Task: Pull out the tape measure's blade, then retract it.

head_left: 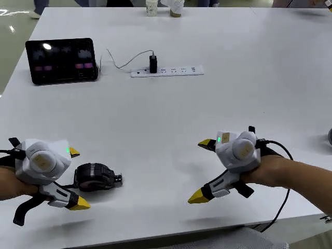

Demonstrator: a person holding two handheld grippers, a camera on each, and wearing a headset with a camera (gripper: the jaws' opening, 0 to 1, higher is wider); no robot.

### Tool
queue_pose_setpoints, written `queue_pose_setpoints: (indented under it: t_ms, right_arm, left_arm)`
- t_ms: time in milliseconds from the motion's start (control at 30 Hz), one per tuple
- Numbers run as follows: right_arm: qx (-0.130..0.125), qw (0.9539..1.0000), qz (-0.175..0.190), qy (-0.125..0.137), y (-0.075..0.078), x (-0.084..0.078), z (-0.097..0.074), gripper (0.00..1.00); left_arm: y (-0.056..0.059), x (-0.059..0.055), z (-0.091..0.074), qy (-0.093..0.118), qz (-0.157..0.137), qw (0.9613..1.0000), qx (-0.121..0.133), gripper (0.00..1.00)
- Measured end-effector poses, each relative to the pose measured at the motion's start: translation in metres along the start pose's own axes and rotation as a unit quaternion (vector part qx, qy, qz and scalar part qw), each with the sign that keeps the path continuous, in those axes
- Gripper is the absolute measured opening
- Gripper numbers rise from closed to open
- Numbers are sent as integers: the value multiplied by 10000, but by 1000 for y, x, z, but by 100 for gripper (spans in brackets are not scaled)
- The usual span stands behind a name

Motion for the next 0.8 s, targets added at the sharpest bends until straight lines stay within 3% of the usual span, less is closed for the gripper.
queue_pose_setpoints:
  t_ms: [233, 467, 533, 600, 700, 800]
  right_arm:
    - [256, 9996, -80, 9, -2, 14, 23, 99]
    - [434, 9990, -84, 54, -4, 30, 41, 99]
    - [475, 9988, -93, 55, -4, 34, 45, 99]
    - [490, 9987, -116, 57, -5, 38, 49, 98]
    - [575, 9981, -198, 57, -7, 42, 55, 87]
    - [632, 9977, -227, 75, -9, 46, 62, 88]
  left_arm:
    - [-2, 8, 5, -163, 134, 9997, -102, 66]
    - [-4, 16, 8, -129, 166, 9997, -137, 45]
    - [-2, 18, 11, -142, 212, 9994, -220, 35]
    - [-5, 20, 13, -214, 402, 9988, -151, 30]
    - [-5, 20, 13, -270, 352, 9988, -216, 29]
    - [-4, 19, 12, -242, 377, 9987, -251, 29]
Point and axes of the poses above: the centre of the closed fingertips' face, and the gripper's own axes: z roughly forward along the fingers, y roughly to its right, x roughly out of its top, the point moved 7 cm from there along -z, roughly backward along the fingers, and after that the axes turned 11 degrees about y, right-handed, at the moved point
